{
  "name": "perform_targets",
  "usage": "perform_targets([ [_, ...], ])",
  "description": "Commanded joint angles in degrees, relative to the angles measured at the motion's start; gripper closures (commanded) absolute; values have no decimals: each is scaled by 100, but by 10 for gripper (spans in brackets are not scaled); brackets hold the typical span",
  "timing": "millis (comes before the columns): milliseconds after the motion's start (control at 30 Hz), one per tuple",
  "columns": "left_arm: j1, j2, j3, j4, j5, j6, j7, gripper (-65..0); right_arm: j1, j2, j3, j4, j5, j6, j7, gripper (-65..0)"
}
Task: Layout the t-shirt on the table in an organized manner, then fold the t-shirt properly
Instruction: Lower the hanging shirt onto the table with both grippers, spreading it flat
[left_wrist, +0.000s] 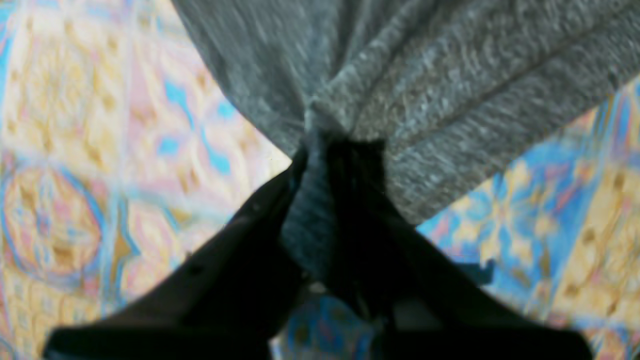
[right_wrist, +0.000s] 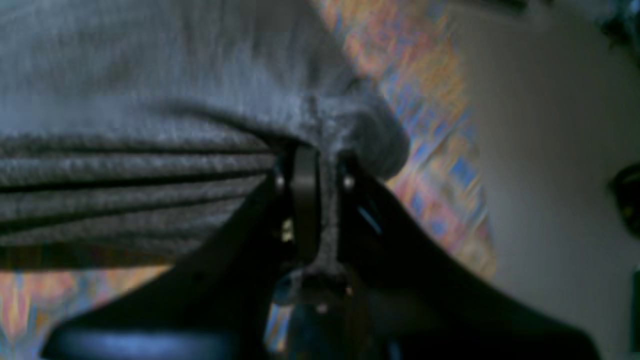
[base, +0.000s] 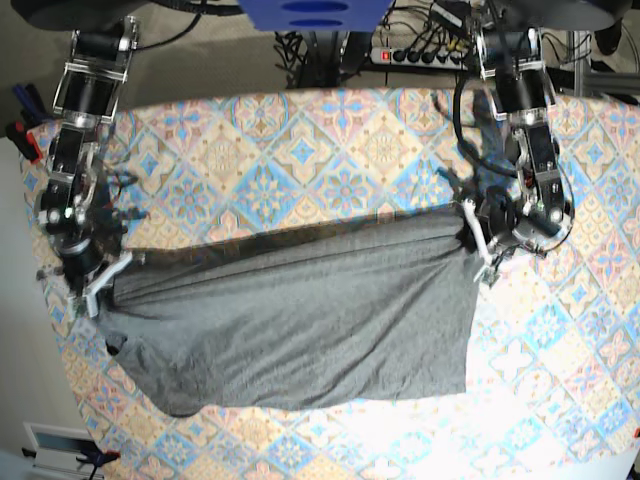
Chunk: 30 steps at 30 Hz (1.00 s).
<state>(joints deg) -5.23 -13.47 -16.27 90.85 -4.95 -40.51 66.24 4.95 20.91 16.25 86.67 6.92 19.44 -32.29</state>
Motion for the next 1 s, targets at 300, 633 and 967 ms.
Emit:
perform_targets([
  [300,792,-107,-47,379,201,51,71,-21,-666,164,190,128,-116,-243,166,0],
  [633,1196,-107,-47,379,201,51,36,-19,-869,156,234,-390,-116,-243,183,0],
  [967,1328,-274,-12,361,245,51,27,-20,-1045,-135,691,-566,-116,-234,183,0],
])
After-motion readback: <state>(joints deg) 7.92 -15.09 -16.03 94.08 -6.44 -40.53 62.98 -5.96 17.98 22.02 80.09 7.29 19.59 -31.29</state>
